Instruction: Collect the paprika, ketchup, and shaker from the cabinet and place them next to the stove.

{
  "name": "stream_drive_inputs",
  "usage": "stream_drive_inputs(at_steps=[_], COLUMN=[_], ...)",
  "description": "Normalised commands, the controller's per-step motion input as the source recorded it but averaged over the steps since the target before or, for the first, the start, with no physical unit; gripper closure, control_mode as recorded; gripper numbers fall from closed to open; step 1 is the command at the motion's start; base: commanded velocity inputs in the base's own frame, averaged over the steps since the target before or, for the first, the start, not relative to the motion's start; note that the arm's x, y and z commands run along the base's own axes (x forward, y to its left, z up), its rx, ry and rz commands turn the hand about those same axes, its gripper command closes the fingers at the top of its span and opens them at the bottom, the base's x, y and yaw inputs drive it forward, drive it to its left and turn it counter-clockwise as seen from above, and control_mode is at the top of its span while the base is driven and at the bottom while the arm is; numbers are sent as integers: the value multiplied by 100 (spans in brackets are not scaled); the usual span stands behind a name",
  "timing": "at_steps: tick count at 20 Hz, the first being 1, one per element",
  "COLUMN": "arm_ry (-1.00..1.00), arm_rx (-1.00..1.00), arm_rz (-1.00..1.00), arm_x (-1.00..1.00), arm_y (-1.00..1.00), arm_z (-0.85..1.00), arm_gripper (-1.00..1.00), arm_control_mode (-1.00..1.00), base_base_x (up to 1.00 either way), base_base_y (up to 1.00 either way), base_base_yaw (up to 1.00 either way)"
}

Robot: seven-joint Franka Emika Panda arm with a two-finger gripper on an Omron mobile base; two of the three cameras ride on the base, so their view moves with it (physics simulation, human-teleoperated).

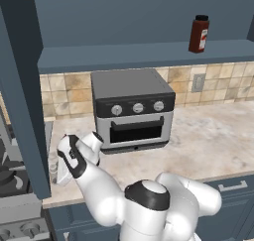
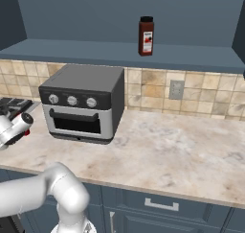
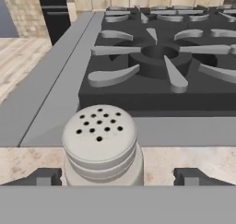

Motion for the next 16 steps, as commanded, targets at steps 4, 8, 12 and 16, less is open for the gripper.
stream_drive_inputs(at_steps=[4, 8, 12, 16], arm_ry=[-4, -6, -8, -11], arm_rx=[0, 0, 0, 0], arm_rz=[0, 0, 0, 0], arm_x=[0, 0, 0, 0], arm_y=[0, 0, 0, 0], arm_z=[7, 29, 31, 40], arm_gripper=[-100, -100, -100, -100], arm_control_mode=[-100, -100, -100, -100], base_base_x=[0, 0, 0, 0], base_base_y=[0, 0, 0, 0], base_base_yaw=[0, 0, 0, 0])
